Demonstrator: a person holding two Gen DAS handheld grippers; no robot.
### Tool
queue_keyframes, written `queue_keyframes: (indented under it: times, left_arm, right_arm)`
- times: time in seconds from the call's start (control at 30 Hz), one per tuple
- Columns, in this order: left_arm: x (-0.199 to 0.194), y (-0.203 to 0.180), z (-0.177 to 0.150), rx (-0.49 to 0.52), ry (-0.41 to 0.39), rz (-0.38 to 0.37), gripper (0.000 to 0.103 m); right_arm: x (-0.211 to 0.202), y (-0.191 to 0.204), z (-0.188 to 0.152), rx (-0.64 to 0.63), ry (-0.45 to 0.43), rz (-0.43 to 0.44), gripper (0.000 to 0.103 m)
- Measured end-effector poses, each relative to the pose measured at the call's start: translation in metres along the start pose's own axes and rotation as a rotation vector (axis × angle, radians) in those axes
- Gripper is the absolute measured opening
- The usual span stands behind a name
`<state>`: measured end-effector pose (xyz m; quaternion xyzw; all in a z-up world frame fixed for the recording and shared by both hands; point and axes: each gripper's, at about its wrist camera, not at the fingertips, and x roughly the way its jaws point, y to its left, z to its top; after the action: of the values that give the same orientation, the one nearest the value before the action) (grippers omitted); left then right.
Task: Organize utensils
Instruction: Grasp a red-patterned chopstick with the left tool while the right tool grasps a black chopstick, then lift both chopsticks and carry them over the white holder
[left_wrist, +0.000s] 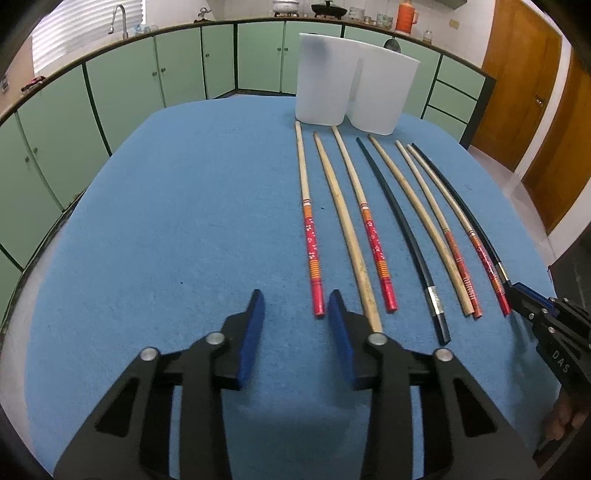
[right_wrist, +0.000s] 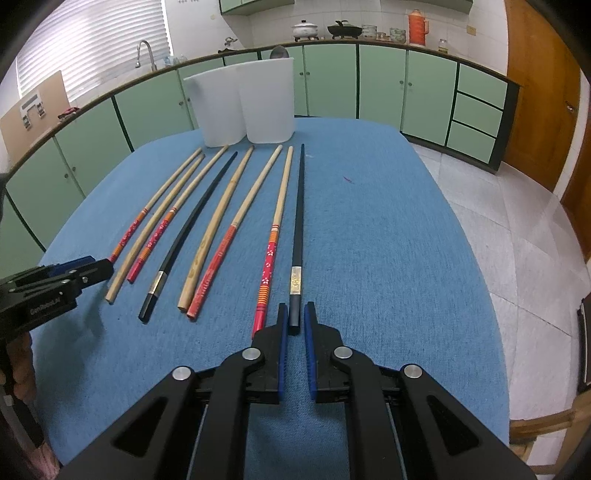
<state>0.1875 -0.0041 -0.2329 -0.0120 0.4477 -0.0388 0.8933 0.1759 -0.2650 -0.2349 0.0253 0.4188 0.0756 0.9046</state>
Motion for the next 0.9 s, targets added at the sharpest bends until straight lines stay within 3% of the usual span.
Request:
queue_keyframes:
  times: [0.13,0.6,0.9]
  left_arm:
    - [0.0,-0.004,-0.002,-0.003,-0.012,-0.01,0.005]
    - [-0.003,-0.004,-0.002,0.014,-0.017,0.008,0.005]
    - [-0.041,-0.002,0.014,0.087,-0.085,0.046,0.005]
  right_arm:
    - [0.0,0.0,-0.001,0.008,-0.004,-0.001,0.009]
    - [-0.001,-0.001,-0.002,0.035,-0.006,-0.007,0.006]
    - [-0.025,-0.003,0.01,0.022,-0.045,-0.001,0.006]
